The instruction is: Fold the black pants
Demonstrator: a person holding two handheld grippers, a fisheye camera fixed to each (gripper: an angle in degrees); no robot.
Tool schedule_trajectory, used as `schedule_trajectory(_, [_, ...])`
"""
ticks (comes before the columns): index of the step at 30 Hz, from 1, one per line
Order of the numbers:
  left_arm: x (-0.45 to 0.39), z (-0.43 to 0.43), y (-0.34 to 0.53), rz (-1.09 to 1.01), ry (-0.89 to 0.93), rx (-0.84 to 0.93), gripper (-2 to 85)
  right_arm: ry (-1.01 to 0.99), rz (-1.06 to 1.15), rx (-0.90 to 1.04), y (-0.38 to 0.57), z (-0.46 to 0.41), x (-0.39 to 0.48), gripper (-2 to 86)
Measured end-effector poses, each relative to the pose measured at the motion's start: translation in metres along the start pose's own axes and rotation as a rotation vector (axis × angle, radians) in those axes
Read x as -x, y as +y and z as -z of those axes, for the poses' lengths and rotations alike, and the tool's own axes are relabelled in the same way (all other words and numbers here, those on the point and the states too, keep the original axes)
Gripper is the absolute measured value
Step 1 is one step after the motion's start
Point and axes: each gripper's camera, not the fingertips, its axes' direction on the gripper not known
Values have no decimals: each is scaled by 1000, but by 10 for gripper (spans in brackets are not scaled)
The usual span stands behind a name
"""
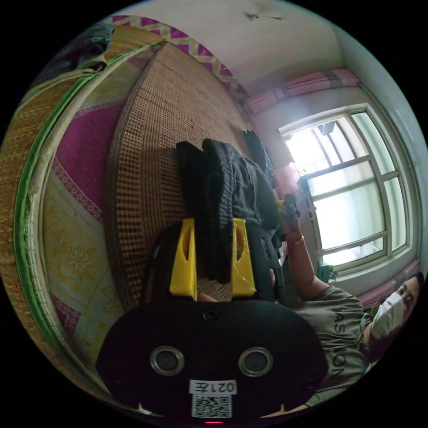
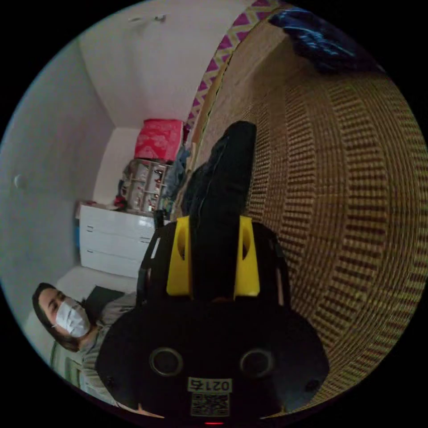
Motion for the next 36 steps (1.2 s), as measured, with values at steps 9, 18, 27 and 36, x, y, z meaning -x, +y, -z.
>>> schedule_trajectory(9, [-45,-2,0,-78,-84,-41,58,76,85,4,-6,2,11,64])
schedule_trajectory(18, [-227,-55,-97,-424,-155,-52,54,128,213,-147,-36,117,57,60])
schedule_trajectory(27, [-311,-243,-258,-309,-148,-99,58,485,93,-401,-138,254,59,78])
schedule_trajectory(36, [-309,-288,-204,-476,-562,-123,-4,847,127,-342,-156,173,66,112])
